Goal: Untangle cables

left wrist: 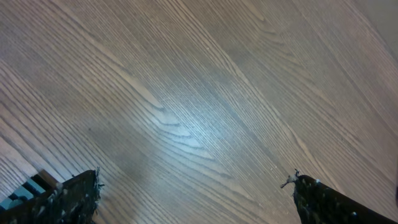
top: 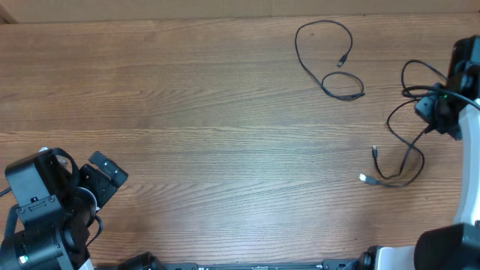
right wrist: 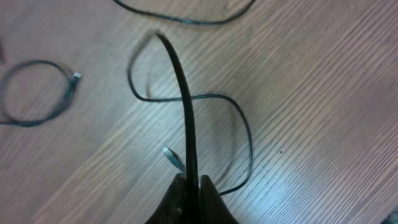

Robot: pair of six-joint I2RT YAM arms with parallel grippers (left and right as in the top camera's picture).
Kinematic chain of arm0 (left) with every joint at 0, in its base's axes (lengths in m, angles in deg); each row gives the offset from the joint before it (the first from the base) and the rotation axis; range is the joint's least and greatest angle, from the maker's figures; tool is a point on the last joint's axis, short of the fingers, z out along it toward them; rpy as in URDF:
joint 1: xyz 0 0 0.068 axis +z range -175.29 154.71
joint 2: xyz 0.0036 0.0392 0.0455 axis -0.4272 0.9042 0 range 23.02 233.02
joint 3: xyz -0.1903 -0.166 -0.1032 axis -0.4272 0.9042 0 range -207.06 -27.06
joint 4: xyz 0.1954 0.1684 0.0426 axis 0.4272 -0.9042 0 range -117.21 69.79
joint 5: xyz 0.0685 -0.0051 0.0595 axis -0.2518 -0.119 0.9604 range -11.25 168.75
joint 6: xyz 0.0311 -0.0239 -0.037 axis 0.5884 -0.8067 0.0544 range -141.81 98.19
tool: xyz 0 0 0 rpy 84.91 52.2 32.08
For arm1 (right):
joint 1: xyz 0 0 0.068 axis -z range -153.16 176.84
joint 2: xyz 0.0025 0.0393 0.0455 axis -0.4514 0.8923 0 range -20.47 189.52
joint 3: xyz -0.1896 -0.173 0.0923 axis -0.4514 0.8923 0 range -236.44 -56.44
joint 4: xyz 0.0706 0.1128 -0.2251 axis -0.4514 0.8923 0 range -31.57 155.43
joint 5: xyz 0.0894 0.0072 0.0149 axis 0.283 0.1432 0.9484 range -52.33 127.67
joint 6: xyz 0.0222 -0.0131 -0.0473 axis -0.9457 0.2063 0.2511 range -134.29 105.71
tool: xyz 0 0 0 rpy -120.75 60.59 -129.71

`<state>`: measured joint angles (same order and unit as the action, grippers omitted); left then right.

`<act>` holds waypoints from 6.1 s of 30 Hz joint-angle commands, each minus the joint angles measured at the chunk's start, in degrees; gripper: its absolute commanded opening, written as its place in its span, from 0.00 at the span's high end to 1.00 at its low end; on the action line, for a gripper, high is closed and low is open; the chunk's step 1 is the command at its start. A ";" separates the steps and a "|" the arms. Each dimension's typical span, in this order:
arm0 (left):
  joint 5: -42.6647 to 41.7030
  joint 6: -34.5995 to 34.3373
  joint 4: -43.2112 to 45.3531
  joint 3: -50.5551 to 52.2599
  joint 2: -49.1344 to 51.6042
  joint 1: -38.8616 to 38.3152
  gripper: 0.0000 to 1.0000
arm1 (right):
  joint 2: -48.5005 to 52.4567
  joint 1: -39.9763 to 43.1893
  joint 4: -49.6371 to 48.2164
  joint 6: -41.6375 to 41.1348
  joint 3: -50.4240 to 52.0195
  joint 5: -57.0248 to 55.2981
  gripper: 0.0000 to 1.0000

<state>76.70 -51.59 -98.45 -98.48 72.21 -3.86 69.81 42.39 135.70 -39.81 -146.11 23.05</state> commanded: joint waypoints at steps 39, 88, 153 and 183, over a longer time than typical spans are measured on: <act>0.76 0.87 0.07 -0.63 -0.09 0.31 0.00 | -0.37 -17.66 -1.14 4.24 14.05 29.68 0.02; 0.74 0.87 0.07 -0.63 -0.09 0.31 0.00 | -0.37 -14.40 -52.41 10.82 36.26 5.70 0.04; 0.74 0.87 0.07 -0.63 -0.09 0.31 0.00 | -47.89 -14.88 14.91 9.49 -5.55 23.28 0.00; 0.74 0.87 0.07 -0.63 -0.09 0.31 0.00 | -50.80 -14.88 9.38 9.49 0.17 23.28 0.00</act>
<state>76.70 -51.61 -98.45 -98.46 72.21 -3.86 21.46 27.81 148.42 -30.70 -147.23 46.42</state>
